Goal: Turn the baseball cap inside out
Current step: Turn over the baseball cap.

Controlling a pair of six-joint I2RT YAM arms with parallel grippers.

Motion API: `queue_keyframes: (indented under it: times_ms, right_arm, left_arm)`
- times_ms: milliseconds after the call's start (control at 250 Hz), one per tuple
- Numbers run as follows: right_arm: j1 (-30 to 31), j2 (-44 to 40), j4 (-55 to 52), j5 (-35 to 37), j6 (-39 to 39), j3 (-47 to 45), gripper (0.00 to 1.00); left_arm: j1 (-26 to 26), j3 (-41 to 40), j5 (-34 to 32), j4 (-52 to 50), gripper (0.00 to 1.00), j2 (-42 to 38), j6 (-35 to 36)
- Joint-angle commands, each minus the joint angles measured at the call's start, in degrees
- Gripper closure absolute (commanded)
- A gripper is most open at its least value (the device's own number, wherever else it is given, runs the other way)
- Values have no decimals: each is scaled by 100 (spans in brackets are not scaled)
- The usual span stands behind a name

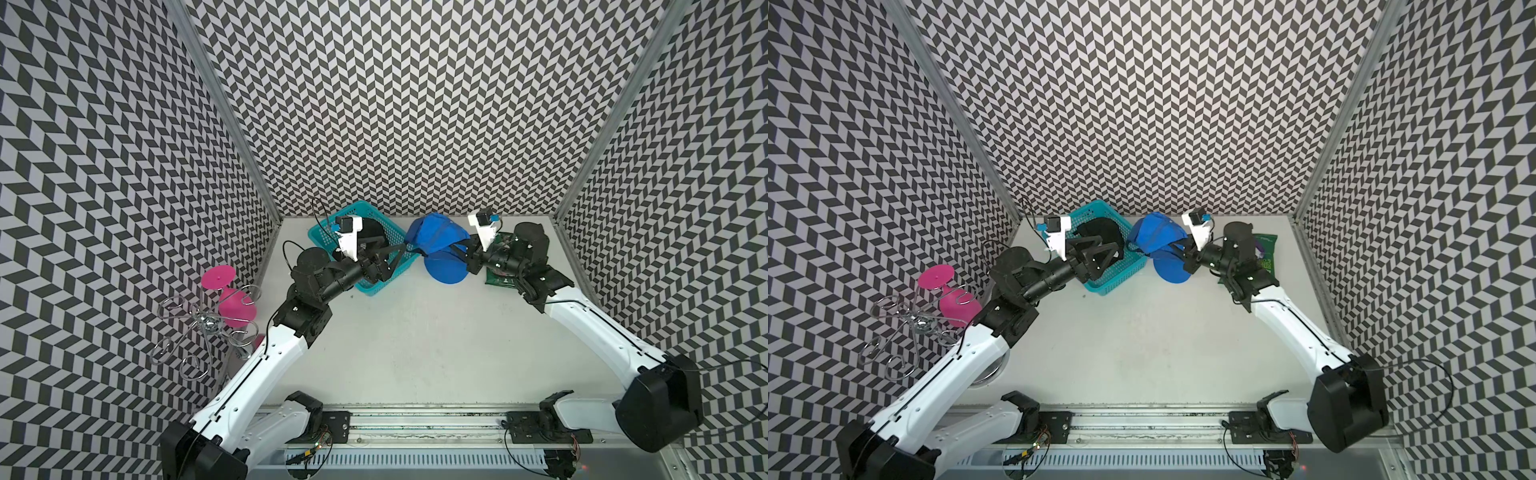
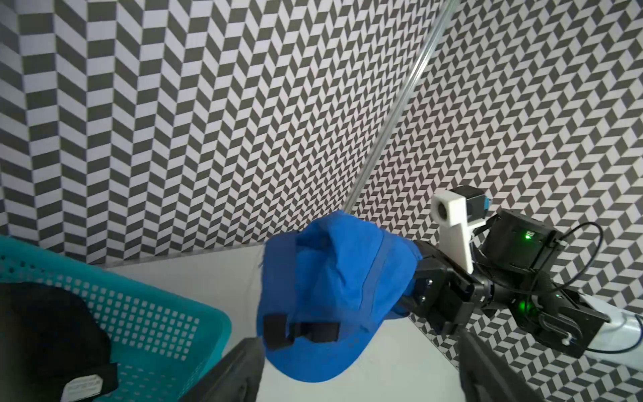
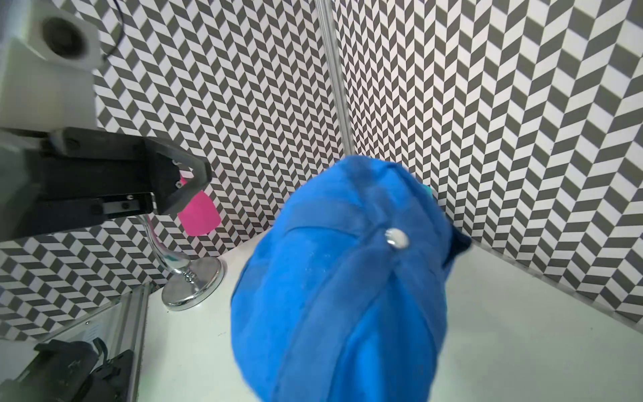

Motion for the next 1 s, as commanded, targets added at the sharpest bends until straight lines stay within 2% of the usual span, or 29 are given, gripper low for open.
queue_keyframes:
  times_ms: [0, 96, 300, 457, 545, 641, 741, 909, 993]
  right_arm:
    - [-233, -372, 269, -1358, -300, -22, 100]
    - [-273, -683, 324, -1775, -403, -73, 100]
    - [-274, -1089, 586, -2992, 73, 15, 100]
    - [-266, -1223, 595, -3751, 363, 186, 100]
    - [-257, -1229, 593, -3999, 512, 339, 100]
    - [-257, -1229, 539, -4166, 572, 504, 100]
    - [-248, -1268, 665, -4179, 705, 598, 100]
    - [-248, -1373, 989, -3904, 913, 645, 100]
    - [-243, -1405, 1097, -3758, 950, 629, 100]
  left_arm:
    - [310, -9, 555, -104, 13, 71, -152]
    - [490, 16, 1255, 131, 12, 224, -215]
    - [649, 59, 2032, 546, 12, 743, -354]
    - [539, 70, 3204, 1861, 12, 1183, -1085]
    - [347, 215, 3580, 2116, 11, 1357, -1023]
    - [106, 393, 3951, 1881, 11, 1526, -648]
    - [-26, 426, 4276, 2032, 12, 1711, -707]
    - [-26, 155, 4038, 2176, 12, 1661, -759]
    - [-38, -150, 4018, 2609, 15, 1609, -1139]
